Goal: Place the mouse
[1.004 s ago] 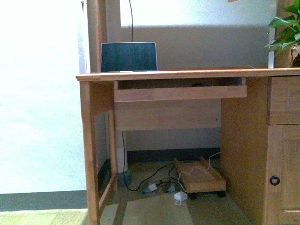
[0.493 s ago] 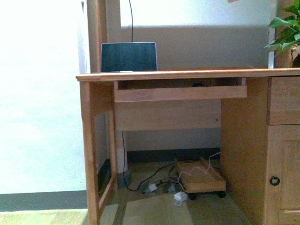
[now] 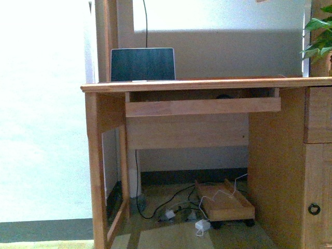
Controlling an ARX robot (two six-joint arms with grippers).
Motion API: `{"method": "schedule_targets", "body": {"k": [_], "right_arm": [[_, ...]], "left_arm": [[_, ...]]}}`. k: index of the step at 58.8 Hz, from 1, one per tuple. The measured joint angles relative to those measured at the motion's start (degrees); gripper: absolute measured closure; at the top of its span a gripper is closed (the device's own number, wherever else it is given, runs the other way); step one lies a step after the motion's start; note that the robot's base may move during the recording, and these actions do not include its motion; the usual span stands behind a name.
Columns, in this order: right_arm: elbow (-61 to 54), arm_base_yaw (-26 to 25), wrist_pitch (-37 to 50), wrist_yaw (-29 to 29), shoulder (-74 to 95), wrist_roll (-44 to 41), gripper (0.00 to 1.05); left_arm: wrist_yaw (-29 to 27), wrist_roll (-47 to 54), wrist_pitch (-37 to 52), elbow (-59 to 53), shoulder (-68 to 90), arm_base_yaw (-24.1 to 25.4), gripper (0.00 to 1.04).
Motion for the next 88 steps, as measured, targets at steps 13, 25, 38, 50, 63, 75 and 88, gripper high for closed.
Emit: {"method": "schedule_targets", "body": {"k": [13, 25, 38, 50, 63, 75, 88], "right_arm": [[0.0, 0.0, 0.0, 0.0, 0.0, 0.0, 0.07], [0.0, 0.0, 0.0, 0.0, 0.0, 0.0, 0.07], [0.0, 0.0, 0.0, 0.0, 0.0, 0.0, 0.07], [0.0, 0.0, 0.0, 0.2, 0.1, 0.0, 0.07], [0.0, 0.0, 0.0, 0.1, 0.0, 0.0, 0.07], [0.0, 0.0, 0.0, 0.0, 0.0, 0.0, 0.07], [0.0, 0.0, 0.0, 0.0, 0.0, 0.0, 0.07]], "left_arm": [[0.0, 0.0, 0.0, 0.0, 0.0, 0.0, 0.08], [0.0, 0.0, 0.0, 0.0, 0.0, 0.0, 0.08], [0.0, 0.0, 0.0, 0.0, 0.0, 0.0, 0.08], [0.0, 0.0, 0.0, 0.0, 0.0, 0.0, 0.08], [0.0, 0.0, 0.0, 0.0, 0.0, 0.0, 0.08], [0.0, 0.0, 0.0, 0.0, 0.0, 0.0, 0.08], [0.0, 0.0, 0.0, 0.0, 0.0, 0.0, 0.08]]}}
